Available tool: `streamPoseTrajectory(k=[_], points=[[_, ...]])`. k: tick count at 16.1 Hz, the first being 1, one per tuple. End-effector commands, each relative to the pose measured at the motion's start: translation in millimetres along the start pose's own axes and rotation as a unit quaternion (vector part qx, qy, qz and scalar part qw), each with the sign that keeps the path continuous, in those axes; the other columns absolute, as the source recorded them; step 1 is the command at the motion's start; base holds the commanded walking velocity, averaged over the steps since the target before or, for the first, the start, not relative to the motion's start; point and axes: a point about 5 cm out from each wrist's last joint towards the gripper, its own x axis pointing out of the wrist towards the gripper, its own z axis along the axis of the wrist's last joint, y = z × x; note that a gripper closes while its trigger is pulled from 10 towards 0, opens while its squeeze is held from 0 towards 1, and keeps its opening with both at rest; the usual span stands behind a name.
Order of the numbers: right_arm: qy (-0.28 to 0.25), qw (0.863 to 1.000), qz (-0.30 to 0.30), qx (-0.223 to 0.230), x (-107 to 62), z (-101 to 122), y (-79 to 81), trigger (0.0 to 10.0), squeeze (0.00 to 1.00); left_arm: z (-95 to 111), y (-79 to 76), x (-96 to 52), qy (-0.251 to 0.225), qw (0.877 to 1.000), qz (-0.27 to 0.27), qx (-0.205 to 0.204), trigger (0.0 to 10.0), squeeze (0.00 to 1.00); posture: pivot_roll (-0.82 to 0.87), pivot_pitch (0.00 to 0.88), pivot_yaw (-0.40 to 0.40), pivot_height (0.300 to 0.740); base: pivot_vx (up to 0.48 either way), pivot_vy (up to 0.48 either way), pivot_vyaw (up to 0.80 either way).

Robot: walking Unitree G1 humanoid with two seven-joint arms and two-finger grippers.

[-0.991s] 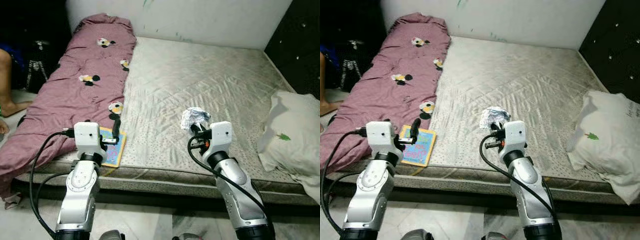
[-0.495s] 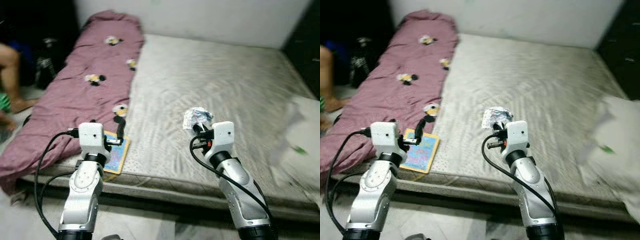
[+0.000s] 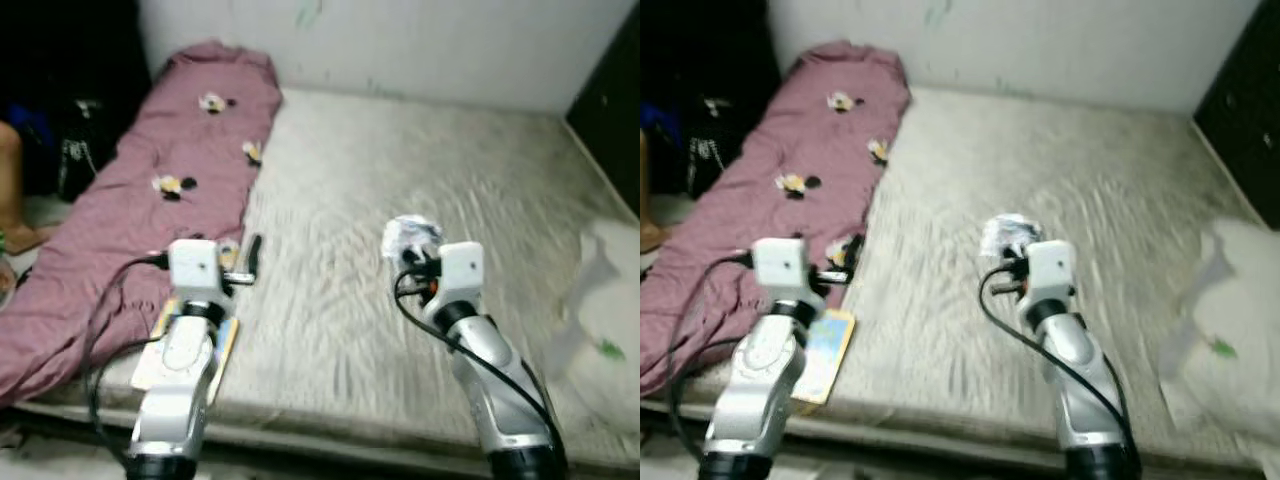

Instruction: Clean up the room

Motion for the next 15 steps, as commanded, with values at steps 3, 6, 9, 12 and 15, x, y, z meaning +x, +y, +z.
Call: streamPoseTrajectory(k=[3, 6, 9, 12, 15], points=[[-0.001, 1.000, 0.009, 0.000, 1.2, 1.2, 5.6, 10.0, 0.00, -4.3, 4.6, -1.8, 0.014, 1.000, 0.000, -0.004, 10.0, 0.00, -0.02, 0.028, -0.066, 0.740, 0.000, 0.000, -0.14], [0.001, 1.000, 0.008, -0.001, 1.3, 0.4, 5.3, 10.0, 0.00, -5.0, 3.2, -1.4, 0.018, 1.000, -0.003, -0.011, 10.0, 0.00, -0.02, 0.024, -0.066, 0.740, 0.000, 0.395, -0.80], [-0.006, 1.000, 0.013, -0.003, 1.6, 2.0, 7.5, 10.0, 0.00, -5.0, 3.5, -0.9, 0.018, 1.000, -0.003, -0.013, 10.0, 0.00, -0.02, 0.023, -0.068, 0.740, 0.000, 0.465, -0.27], [-0.009, 1.000, 0.016, -0.001, 1.6, 2.7, 8.3, 10.0, 0.00, -4.8, 3.3, -0.8, 0.018, 1.000, -0.002, -0.014, 10.0, 0.00, -0.02, 0.023, -0.068, 0.740, 0.000, 0.465, 0.00], [-0.014, 1.000, 0.020, 0.003, 2.4, 4.2, 10.3, 10.0, 0.00, -4.4, 3.5, -0.6, 0.016, 1.000, 0.000, -0.013, 10.0, 0.00, -0.02, 0.023, -0.068, 0.740, 0.000, 0.465, 0.00]])
